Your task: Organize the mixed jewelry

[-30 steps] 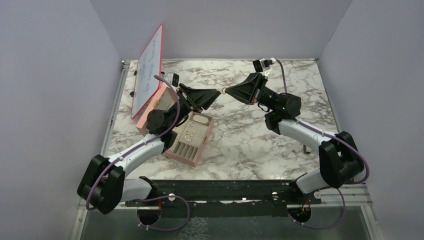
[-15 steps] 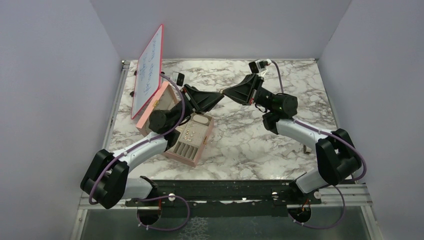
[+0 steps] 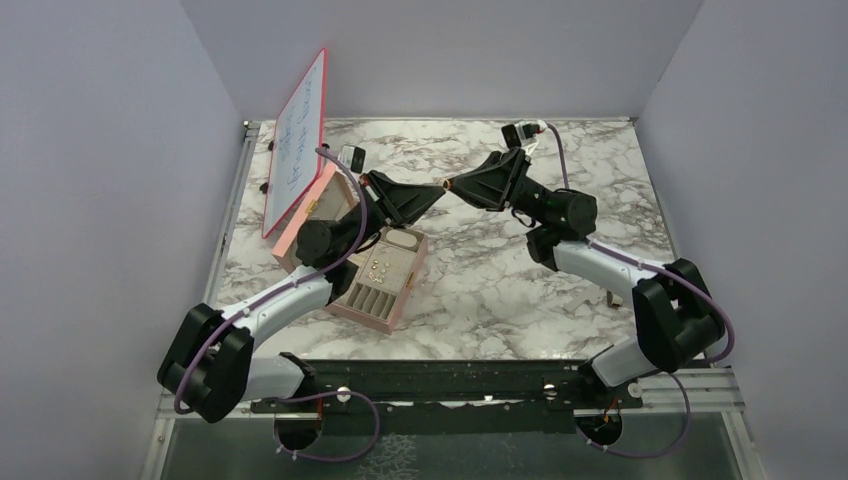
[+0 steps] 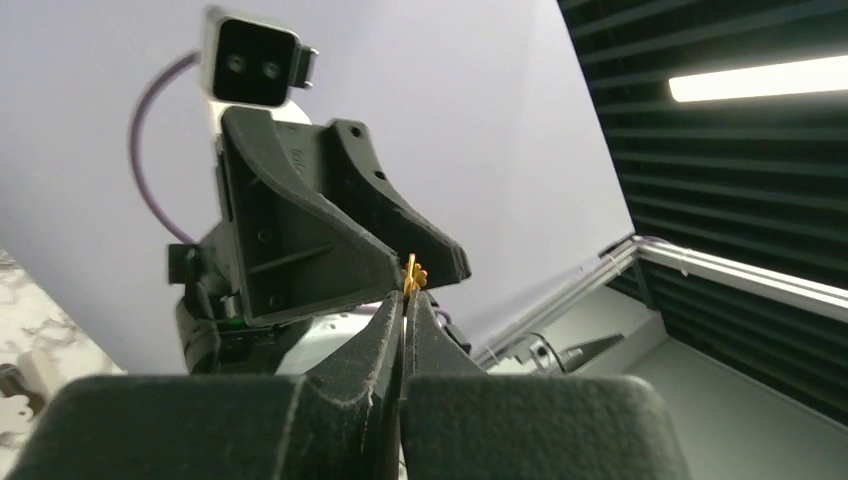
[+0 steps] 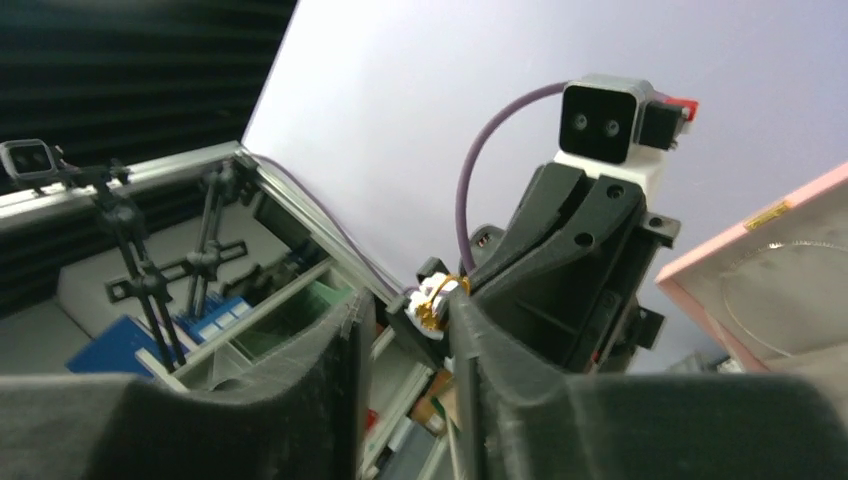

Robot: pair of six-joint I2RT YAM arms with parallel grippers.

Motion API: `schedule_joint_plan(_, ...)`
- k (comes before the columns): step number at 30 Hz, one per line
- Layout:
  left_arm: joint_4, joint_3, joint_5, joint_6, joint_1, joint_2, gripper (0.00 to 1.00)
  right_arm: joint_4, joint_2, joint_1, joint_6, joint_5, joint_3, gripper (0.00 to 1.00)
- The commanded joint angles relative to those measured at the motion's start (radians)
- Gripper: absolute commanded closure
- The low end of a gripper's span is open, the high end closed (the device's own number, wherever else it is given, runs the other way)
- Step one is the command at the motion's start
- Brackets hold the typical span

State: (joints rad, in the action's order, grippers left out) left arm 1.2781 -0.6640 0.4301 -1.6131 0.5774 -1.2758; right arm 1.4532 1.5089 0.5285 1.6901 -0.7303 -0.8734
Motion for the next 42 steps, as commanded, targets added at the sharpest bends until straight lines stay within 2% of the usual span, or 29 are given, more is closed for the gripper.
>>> schedule_joint_plan(1, -0.108, 0.006, -0.033, 0.149, -0.001, 0.094, 1.0, -0.034, -0.048, 0.002, -0.082, -0.023, 0.047, 0.51)
schedule_joint_plan(3, -0.209, 0.012, -0.053, 0.221, -0.003, 0.14, 1.0, -0.107, -0.081, -0.002, -0.132, -0.017, 0.068, 0.41)
schedule_joint_plan(5, -0.312, 0.017, -0.076, 0.289, -0.003, 0.184, 1.0, -0.194, -0.118, -0.002, -0.198, -0.006, 0.084, 0.37)
schedule_joint_plan(11, -0.442, 0.026, -0.113, 0.384, -0.004, 0.244, 1.0, -0.509, -0.232, -0.002, -0.428, 0.062, 0.08, 0.37)
schedule_joint_plan(18, -0.466, 0.018, -0.108, 0.396, -0.004, 0.216, 1.0, -0.559, -0.232, -0.001, -0.491, 0.037, 0.028, 0.37)
schedule_joint_plan(24, -0.467, -0.012, -0.085, 0.404, -0.005, 0.183, 1.0, -0.536, -0.188, -0.001, -0.469, 0.027, 0.022, 0.47)
schedule_joint_plan(31, -0.466, -0.011, -0.078, 0.394, -0.004, 0.167, 1.0, -0.536, -0.171, -0.001, -0.474, 0.029, 0.013, 0.51)
schedule_joint_plan(42, -0.467, -0.014, -0.079, 0.404, -0.004, 0.16, 1.0, -0.581, -0.171, 0.0, -0.506, 0.059, 0.005, 0.68)
